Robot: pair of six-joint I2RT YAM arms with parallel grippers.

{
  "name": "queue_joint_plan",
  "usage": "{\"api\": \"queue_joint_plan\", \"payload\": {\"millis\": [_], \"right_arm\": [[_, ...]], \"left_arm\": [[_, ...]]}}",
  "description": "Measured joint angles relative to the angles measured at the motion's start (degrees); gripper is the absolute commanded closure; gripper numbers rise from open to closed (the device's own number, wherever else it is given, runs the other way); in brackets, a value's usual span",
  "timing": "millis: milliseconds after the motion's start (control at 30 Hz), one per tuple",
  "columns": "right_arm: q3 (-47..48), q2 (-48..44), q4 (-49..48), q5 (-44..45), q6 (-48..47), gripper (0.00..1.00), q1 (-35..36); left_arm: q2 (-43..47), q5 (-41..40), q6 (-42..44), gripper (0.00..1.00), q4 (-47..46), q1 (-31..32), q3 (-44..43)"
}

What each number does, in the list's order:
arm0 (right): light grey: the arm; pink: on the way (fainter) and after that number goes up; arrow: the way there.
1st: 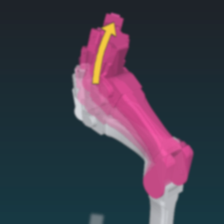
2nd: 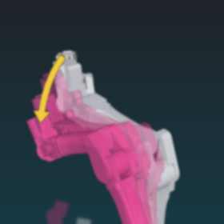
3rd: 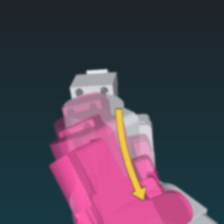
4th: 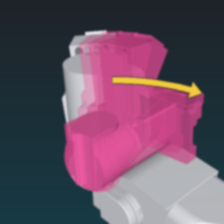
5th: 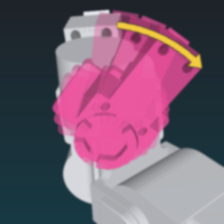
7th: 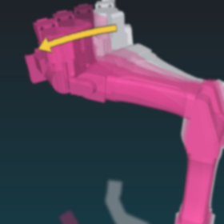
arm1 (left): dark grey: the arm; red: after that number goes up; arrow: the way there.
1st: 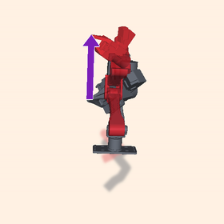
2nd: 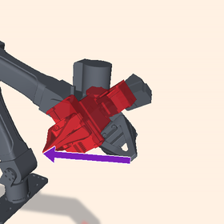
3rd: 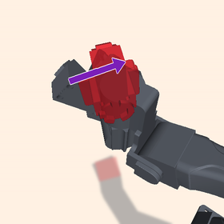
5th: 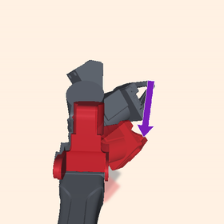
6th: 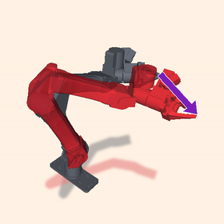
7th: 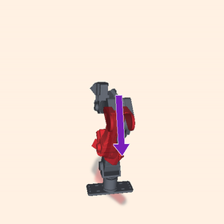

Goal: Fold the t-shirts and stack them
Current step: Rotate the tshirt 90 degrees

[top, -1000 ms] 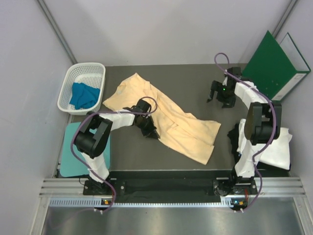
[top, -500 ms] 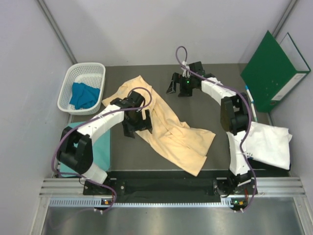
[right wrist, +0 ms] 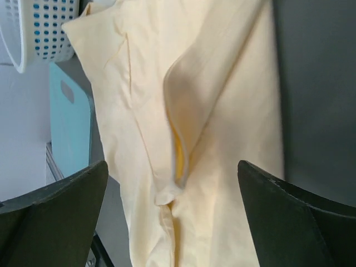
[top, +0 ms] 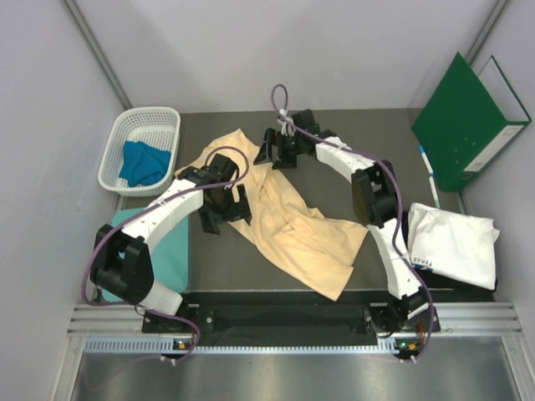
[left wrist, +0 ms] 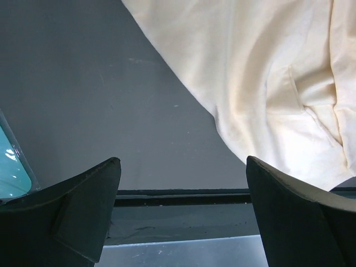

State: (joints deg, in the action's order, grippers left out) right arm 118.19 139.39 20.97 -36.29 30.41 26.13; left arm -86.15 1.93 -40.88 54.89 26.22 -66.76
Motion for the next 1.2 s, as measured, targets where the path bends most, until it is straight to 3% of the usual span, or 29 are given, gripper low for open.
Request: {"api": "queue_joint_plan", "payload": {"millis": [367,833,1200], "right_arm": [[-2.7,-0.1,3.2,2.9,-4.3,0.0,4.8],[-1.8,-2.6,8.2,22.3,-11.3,0.01,4.8],[0.2,-1.6,8.7,25.7,-12.9,0.01,4.9]], "left_arm": [[1.6,-0.1,0.1,0.02,0.0,-1.9,0.2],[5.1,0.9,0.4,0.02,-0.3,-2.5,3.6],[5.4,1.7,0.4,0.02,-0.7,-2.9,5.7]]}}
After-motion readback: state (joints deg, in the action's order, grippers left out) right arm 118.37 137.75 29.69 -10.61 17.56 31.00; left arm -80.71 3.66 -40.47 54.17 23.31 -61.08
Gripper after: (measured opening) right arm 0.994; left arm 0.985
